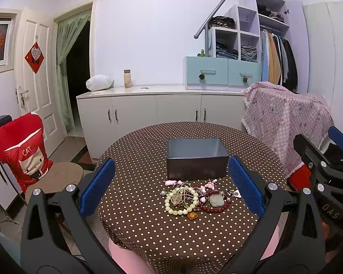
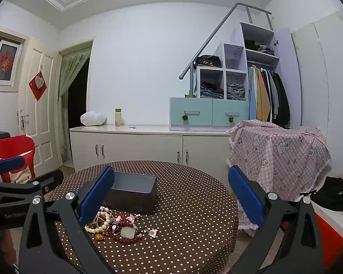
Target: Organize jewelry
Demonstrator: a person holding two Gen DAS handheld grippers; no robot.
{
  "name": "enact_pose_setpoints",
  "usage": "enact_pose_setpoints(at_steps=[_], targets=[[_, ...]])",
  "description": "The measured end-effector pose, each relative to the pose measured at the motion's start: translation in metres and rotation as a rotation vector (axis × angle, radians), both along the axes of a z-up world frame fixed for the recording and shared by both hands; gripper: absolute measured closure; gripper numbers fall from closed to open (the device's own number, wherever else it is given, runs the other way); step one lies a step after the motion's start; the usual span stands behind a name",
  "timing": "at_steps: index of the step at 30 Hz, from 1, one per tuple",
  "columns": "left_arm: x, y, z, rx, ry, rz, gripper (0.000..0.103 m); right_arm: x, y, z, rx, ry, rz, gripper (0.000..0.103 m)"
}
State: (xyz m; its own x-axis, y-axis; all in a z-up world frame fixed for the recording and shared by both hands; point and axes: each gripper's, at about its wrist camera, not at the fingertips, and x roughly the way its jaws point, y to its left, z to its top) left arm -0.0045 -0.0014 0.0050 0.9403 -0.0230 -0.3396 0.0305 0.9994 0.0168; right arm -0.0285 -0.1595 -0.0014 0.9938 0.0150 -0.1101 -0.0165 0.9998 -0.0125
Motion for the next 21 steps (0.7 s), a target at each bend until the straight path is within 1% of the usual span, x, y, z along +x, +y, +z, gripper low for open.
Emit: enact_pose_setpoints(at_steps=[21], targets=[[-0.0008,0.0015,-0.0002,-0.001,0.001,0.000,0.006,-0.0003,0.0003,-0.0027,-0.006,0.005,0.007,0.007]])
